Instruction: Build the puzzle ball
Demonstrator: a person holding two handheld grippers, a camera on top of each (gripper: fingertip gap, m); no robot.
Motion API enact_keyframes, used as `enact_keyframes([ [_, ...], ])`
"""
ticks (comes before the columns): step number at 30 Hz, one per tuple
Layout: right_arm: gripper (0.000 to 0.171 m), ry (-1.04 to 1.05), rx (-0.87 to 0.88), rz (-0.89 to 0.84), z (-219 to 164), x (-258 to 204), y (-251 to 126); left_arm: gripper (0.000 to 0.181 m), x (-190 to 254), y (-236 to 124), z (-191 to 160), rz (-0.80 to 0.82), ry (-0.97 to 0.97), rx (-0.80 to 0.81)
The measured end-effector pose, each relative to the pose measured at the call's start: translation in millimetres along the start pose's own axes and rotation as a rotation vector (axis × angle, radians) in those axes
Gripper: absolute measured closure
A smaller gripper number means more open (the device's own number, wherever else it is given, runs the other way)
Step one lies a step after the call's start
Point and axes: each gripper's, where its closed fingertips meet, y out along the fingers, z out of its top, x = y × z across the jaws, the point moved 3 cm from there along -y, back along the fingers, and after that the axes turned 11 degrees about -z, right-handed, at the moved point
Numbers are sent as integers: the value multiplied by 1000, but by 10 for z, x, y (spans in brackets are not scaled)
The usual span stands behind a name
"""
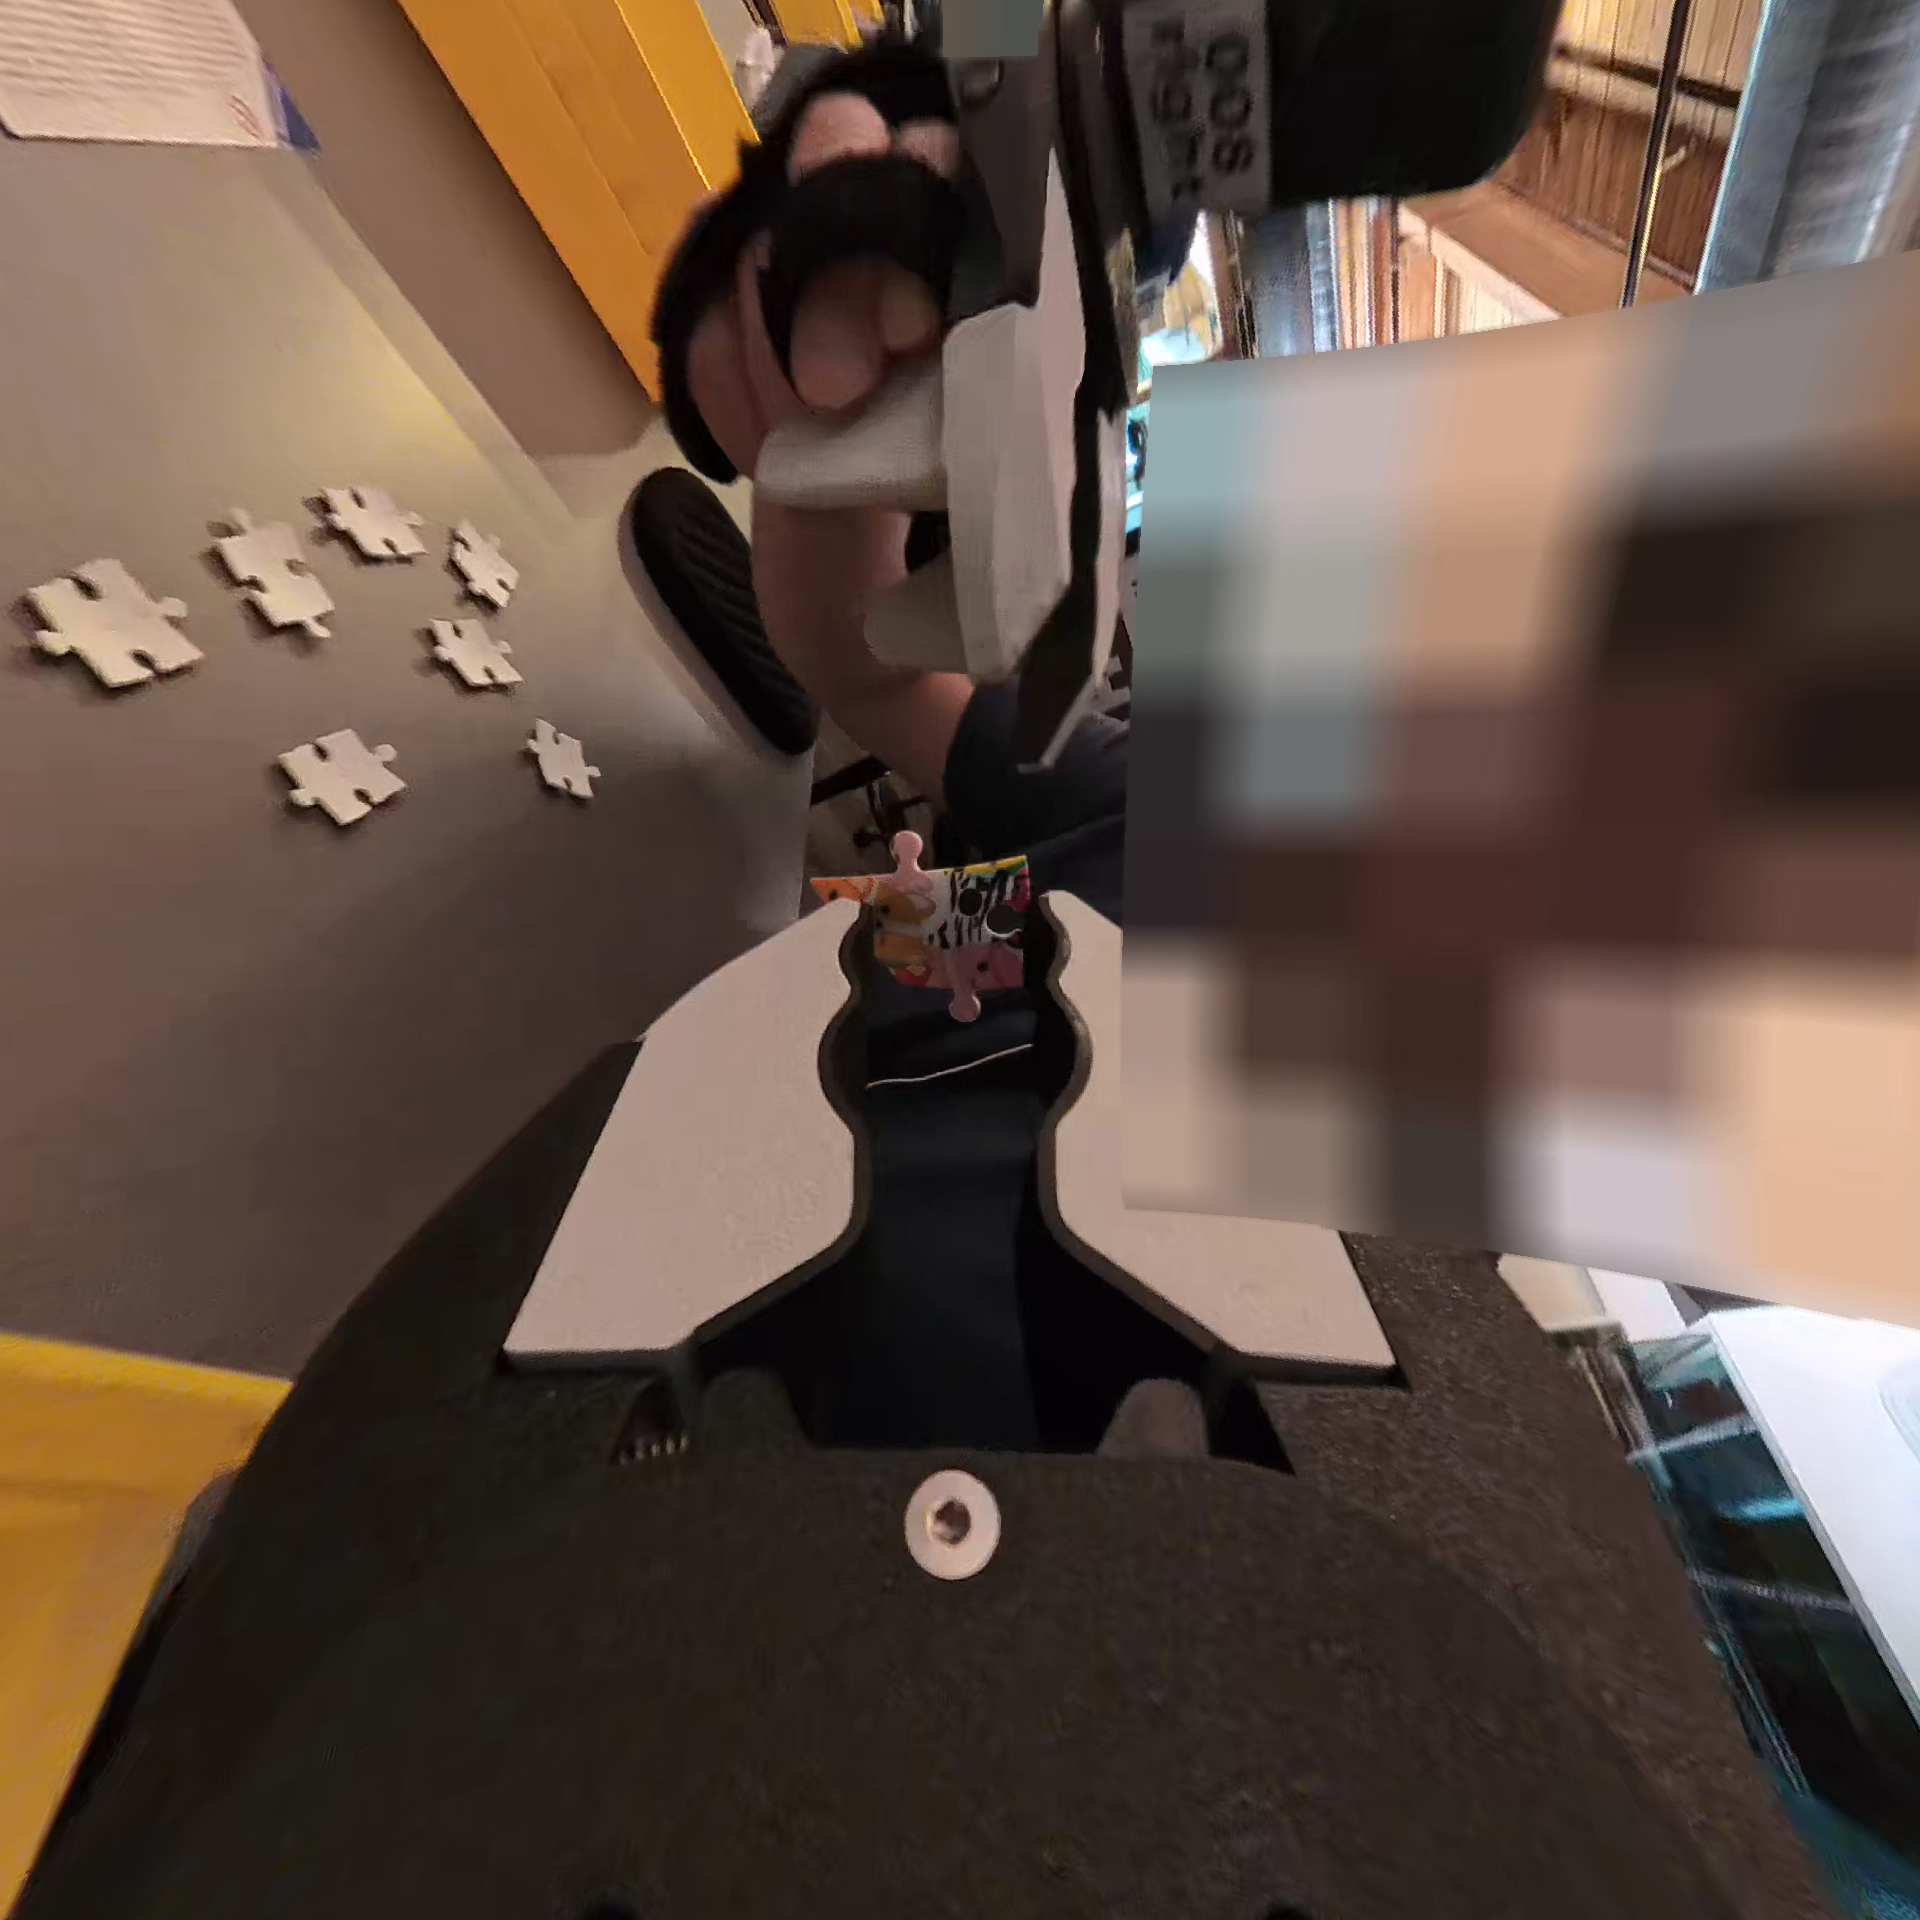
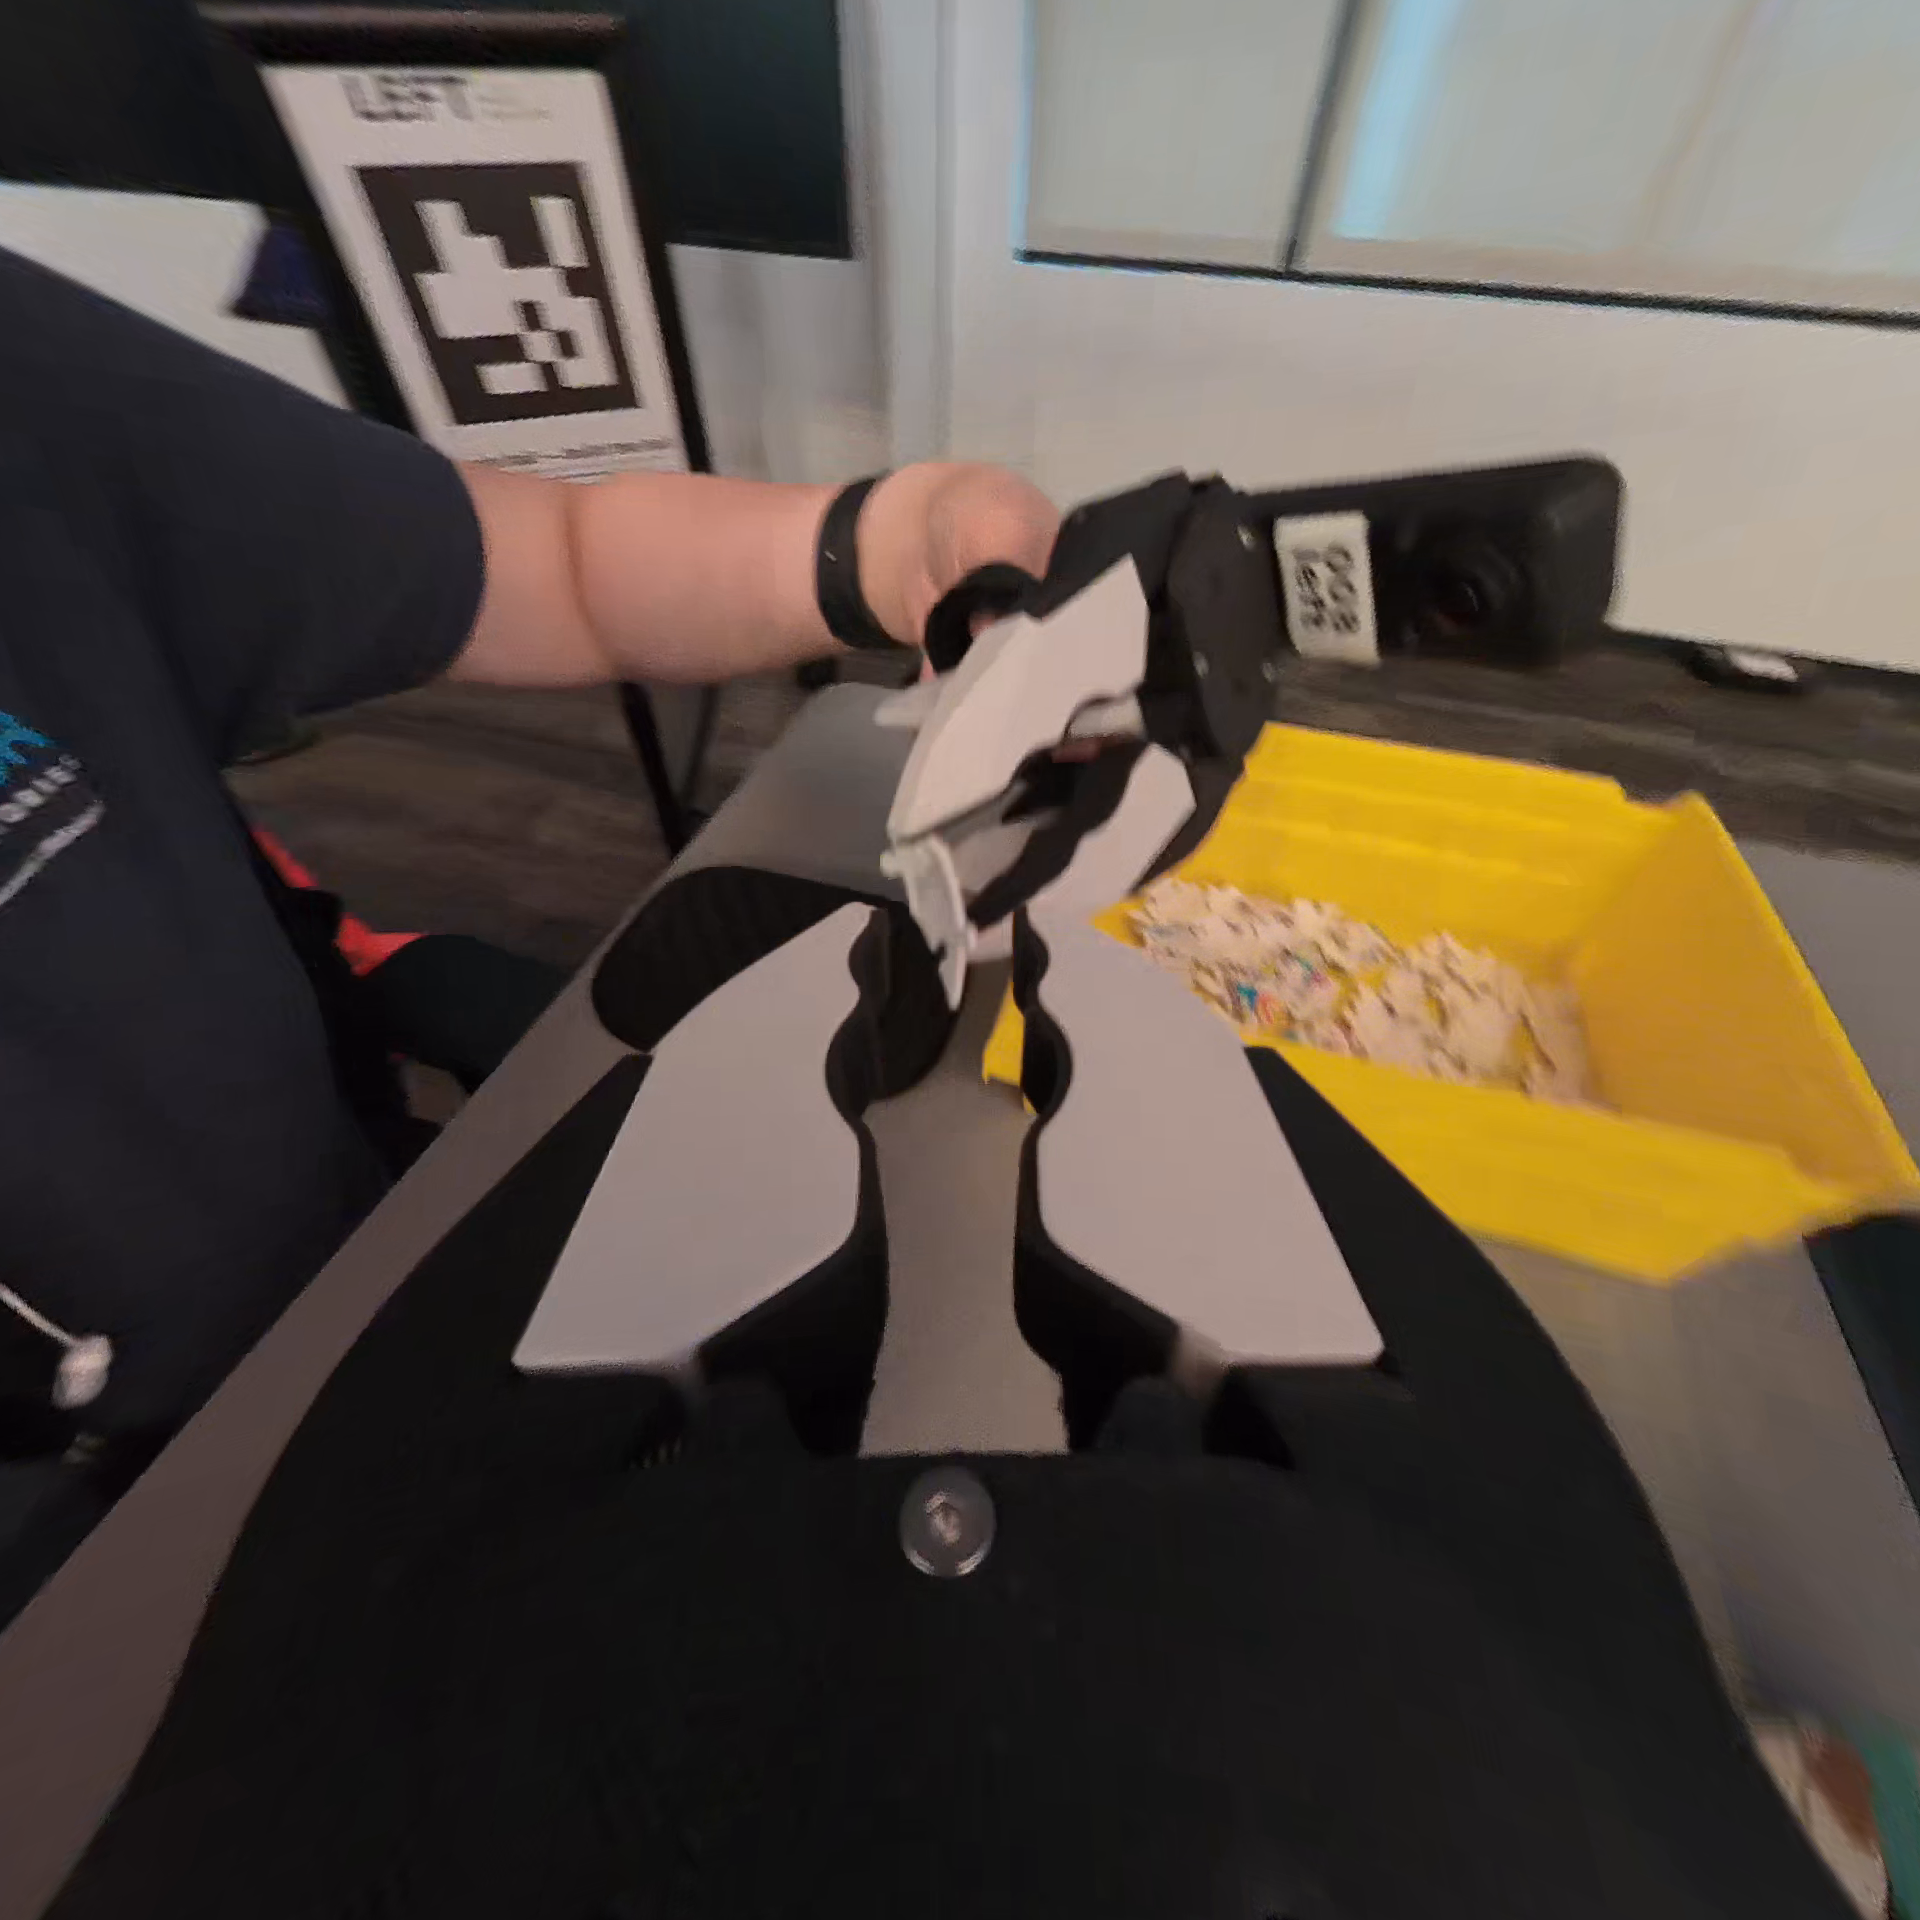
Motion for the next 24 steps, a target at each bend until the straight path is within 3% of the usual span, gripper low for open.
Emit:
enact_keyframes([
  [4, 150, -90, -12, 144, 42, -69, 186, 154, 77, 31, -66, -2, 29, -30],
  [16, 168, -136, -80, 187, -40, -194, 401, 156, 113, -2, -111, 24, 138, -70],
  [18, 168, -86, -74, 157, -45, -140, 411, 156, 122, -94, -42, 96, 210, -24],
  [22, 168, 115, -74, 97, -92, 60, 433, 154, 85, -361, 38, 448, 474, -15],
  [24, 168, 196, -66, 78, -105, 136, 436, 154, 150, -331, 28, 510, 593, -29],
])
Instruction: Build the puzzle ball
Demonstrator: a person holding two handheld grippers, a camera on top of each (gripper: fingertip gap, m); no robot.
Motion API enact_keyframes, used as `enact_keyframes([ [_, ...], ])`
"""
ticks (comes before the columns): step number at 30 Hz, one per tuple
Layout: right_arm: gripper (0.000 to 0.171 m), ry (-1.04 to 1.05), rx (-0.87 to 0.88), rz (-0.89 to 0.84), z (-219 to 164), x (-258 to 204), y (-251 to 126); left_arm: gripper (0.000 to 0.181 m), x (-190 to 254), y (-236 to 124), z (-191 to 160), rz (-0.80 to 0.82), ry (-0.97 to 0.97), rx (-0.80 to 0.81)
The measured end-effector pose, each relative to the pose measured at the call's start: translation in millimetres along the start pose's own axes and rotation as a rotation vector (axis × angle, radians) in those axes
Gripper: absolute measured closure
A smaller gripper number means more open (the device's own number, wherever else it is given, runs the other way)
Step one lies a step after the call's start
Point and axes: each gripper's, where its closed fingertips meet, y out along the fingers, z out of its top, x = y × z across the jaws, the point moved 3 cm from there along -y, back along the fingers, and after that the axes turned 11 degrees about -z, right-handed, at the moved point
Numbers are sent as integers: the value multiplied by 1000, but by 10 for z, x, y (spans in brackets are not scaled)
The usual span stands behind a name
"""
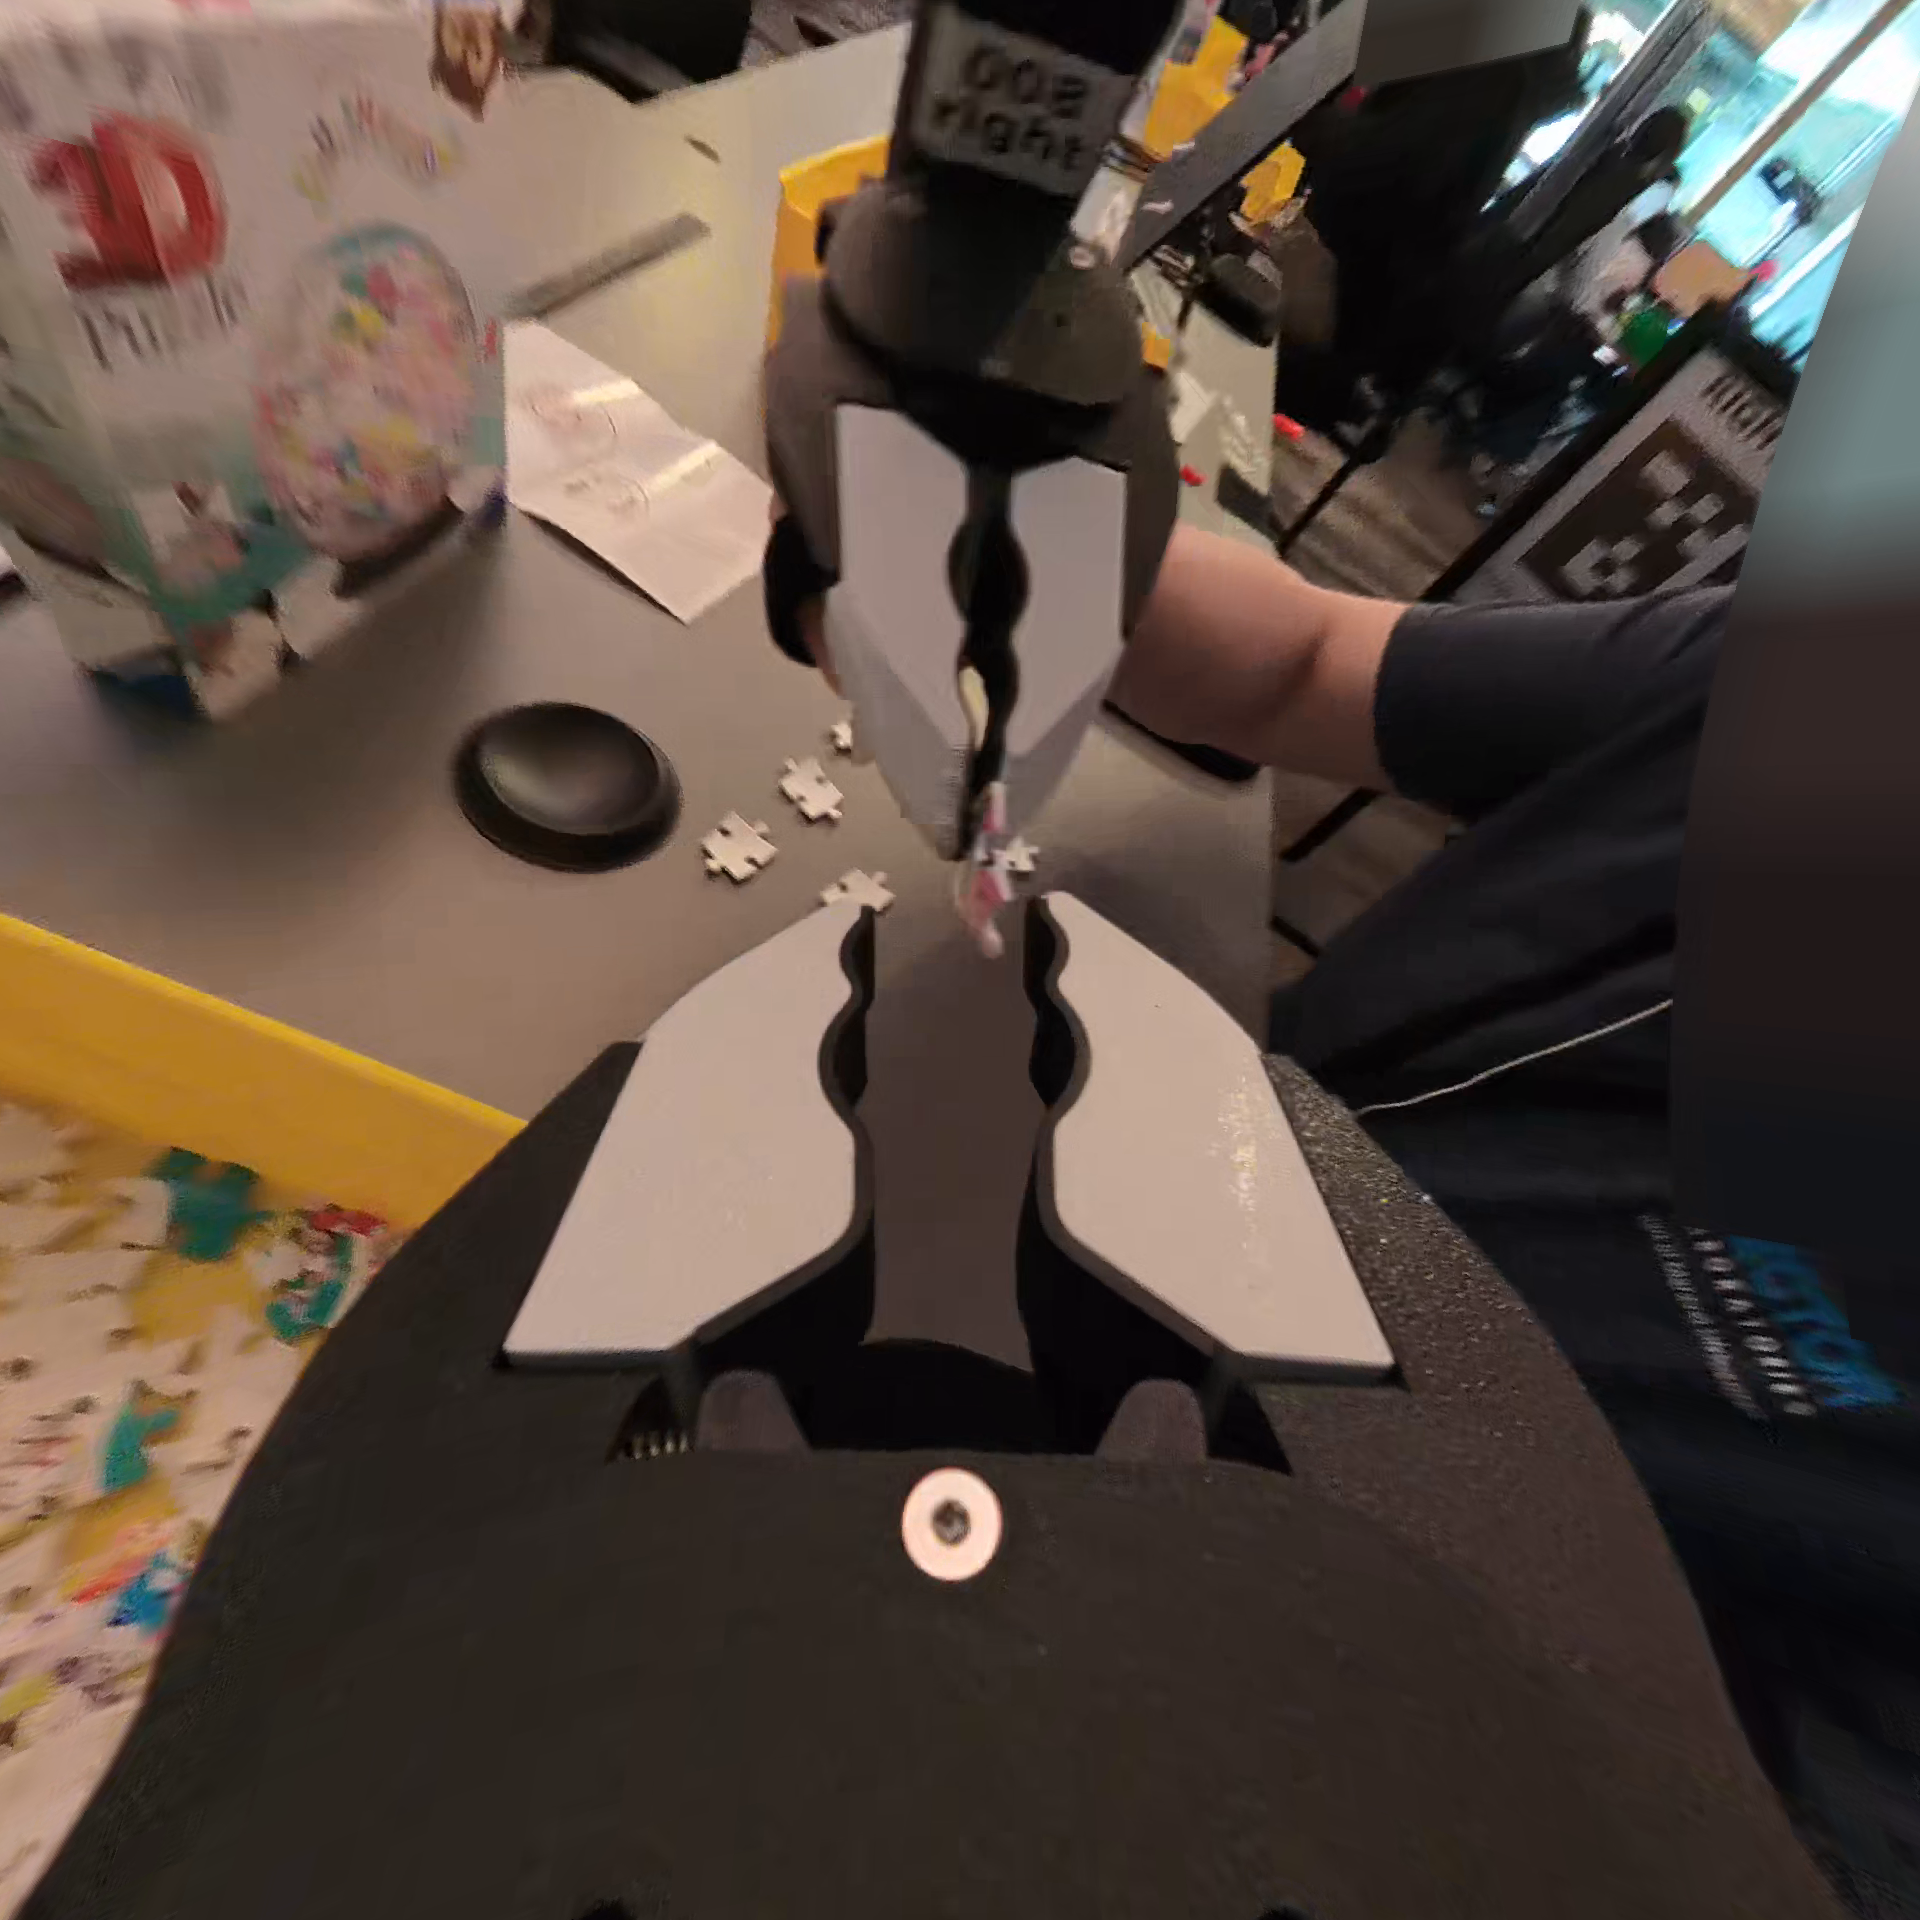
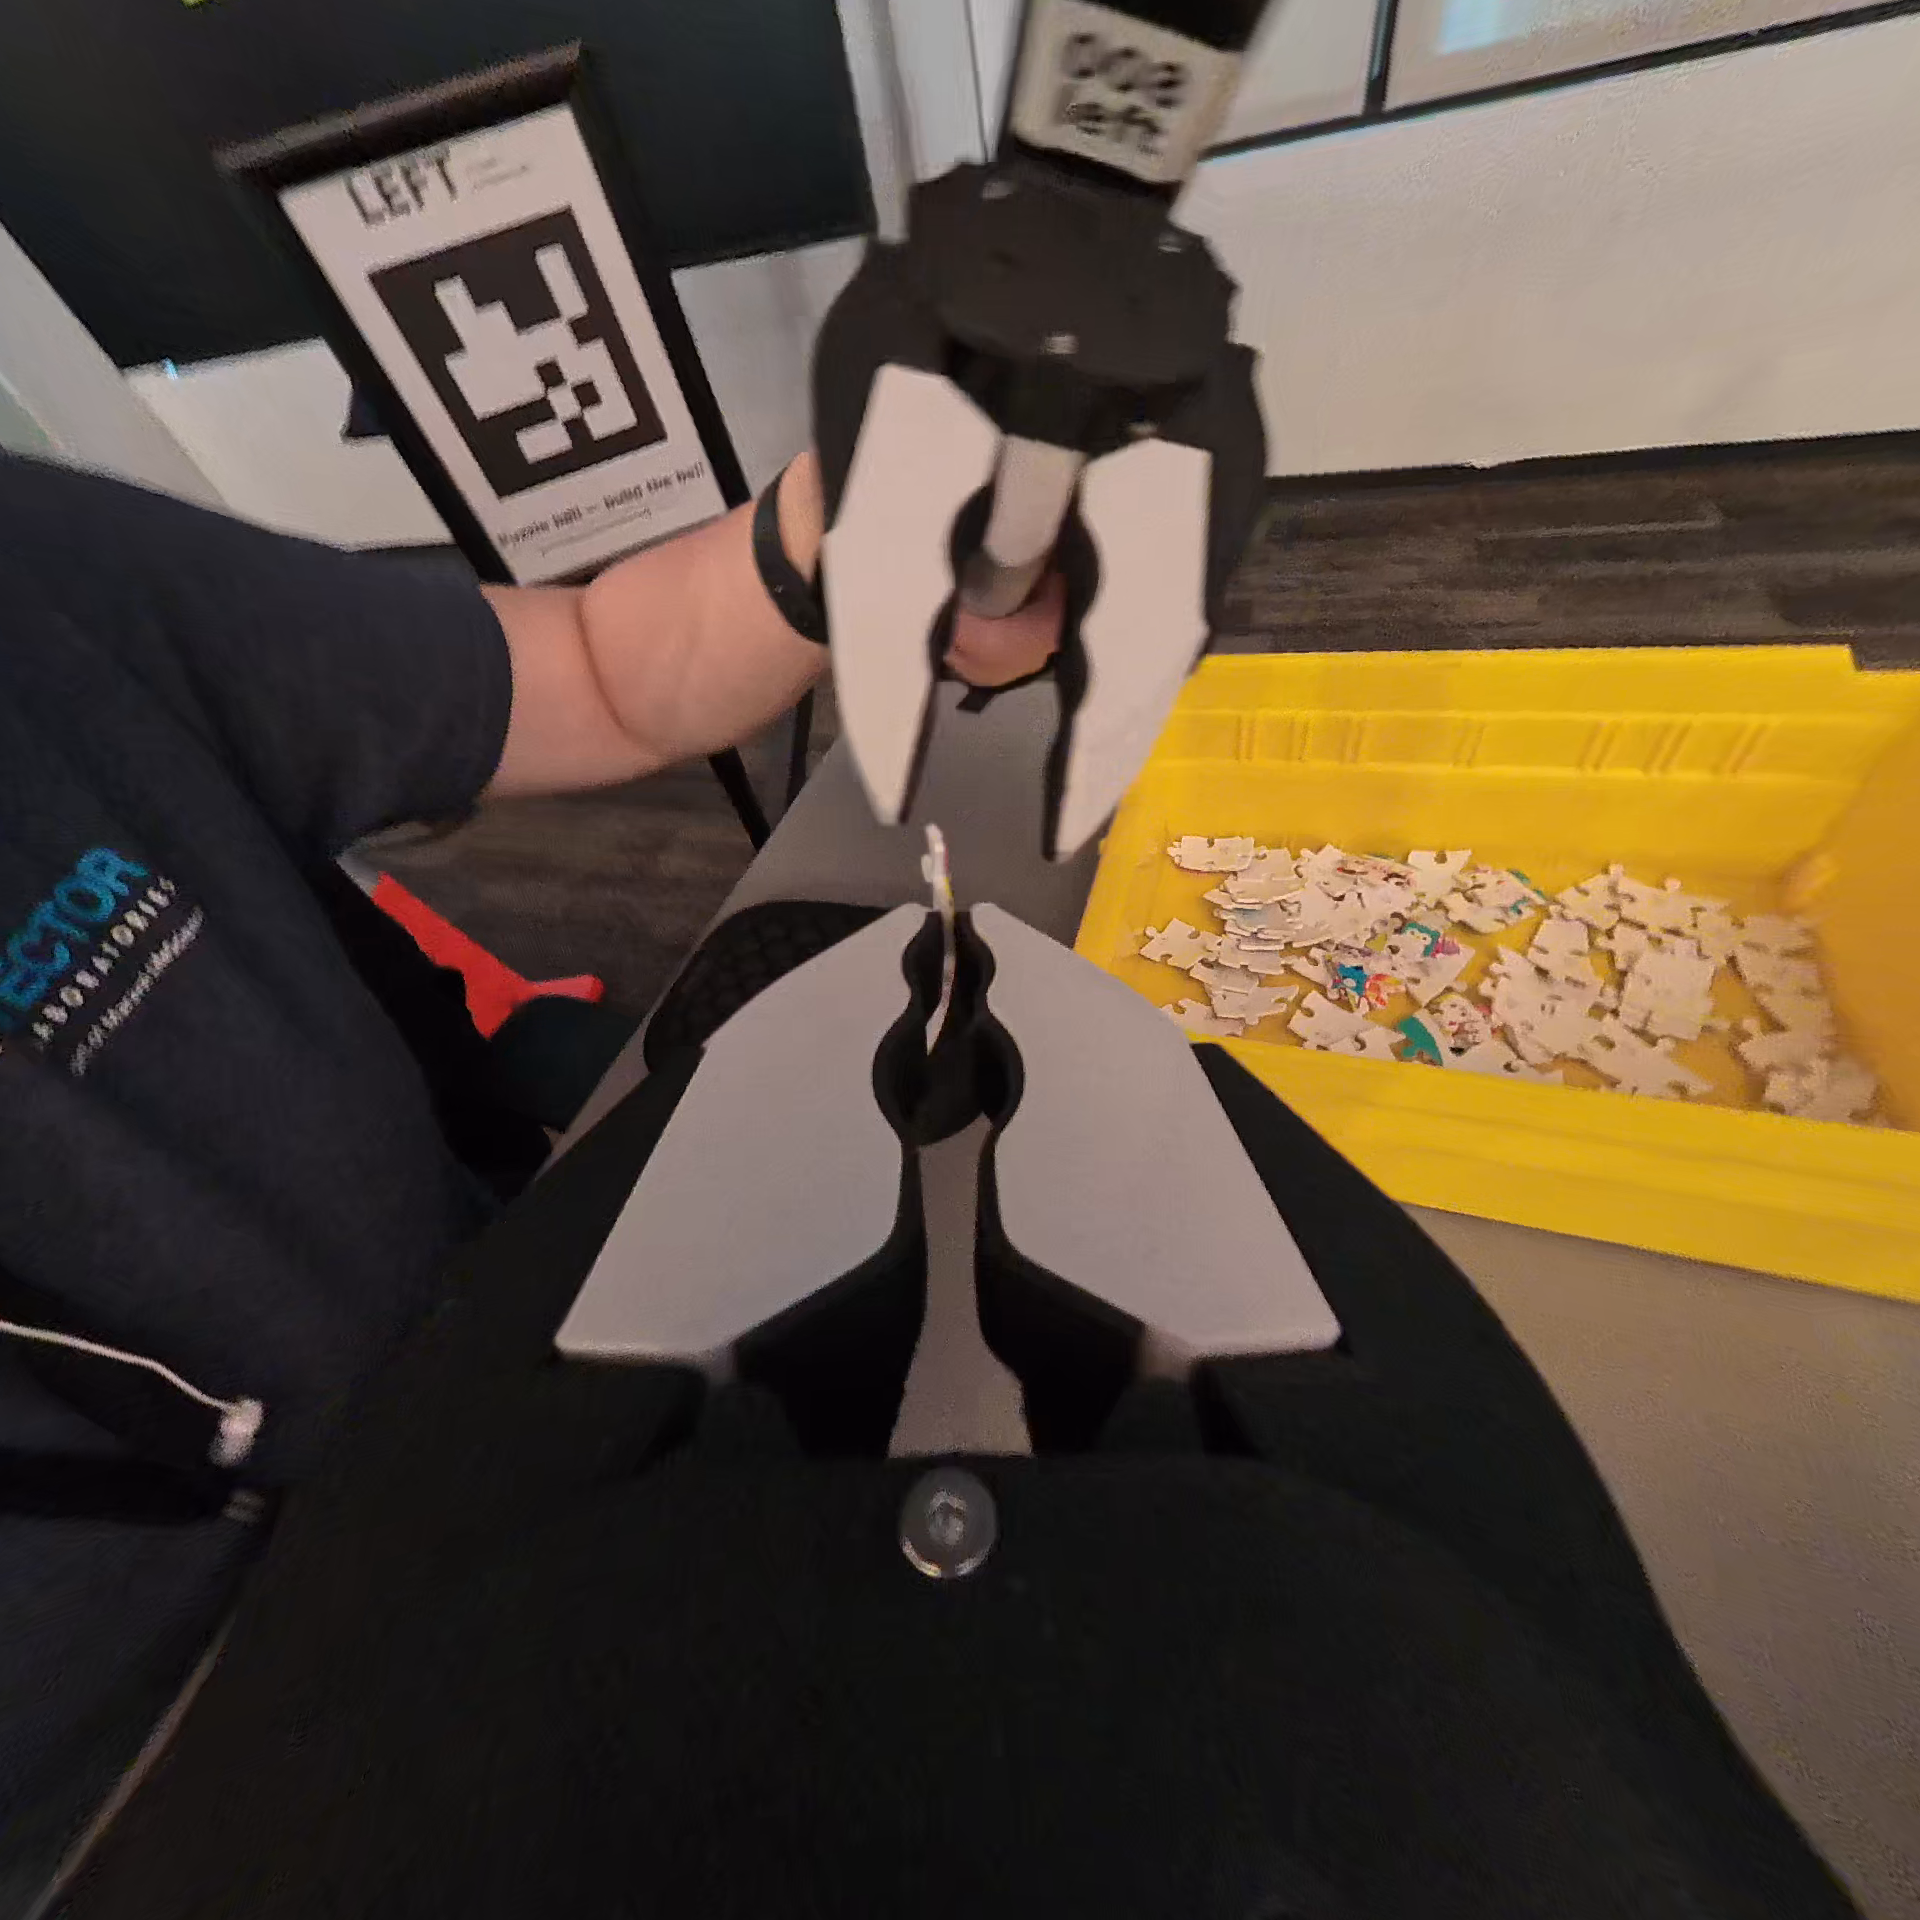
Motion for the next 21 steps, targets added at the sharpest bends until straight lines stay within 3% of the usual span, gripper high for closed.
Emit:
enact_keyframes([
  [5, 168, 53, 17, 4, 12, 37, 10, 162, -19, 165, -54, 140, 85, -83],
  [7, 168, 30, 2, -31, -6, 61, 28, 177, -47, 192, -48, 170, 99, -90],
  [9, 167, 21, 9, -54, 7, 77, 15, 179, -67, 182, -18, 201, 117, -84],
  [12, 147, 35, 33, -107, 50, 105, -104, 179, -144, 62, -7, 274, 115, -114],
  [18, 147, -53, -118, -337, -462, 84, -793, 179, -1172, -697, -317, 657, -186, -286],
  [21, 147, -42, -217, -437, -928, -22, -1125, 179, -1645, -845, -525, 691, -333, -326],
])
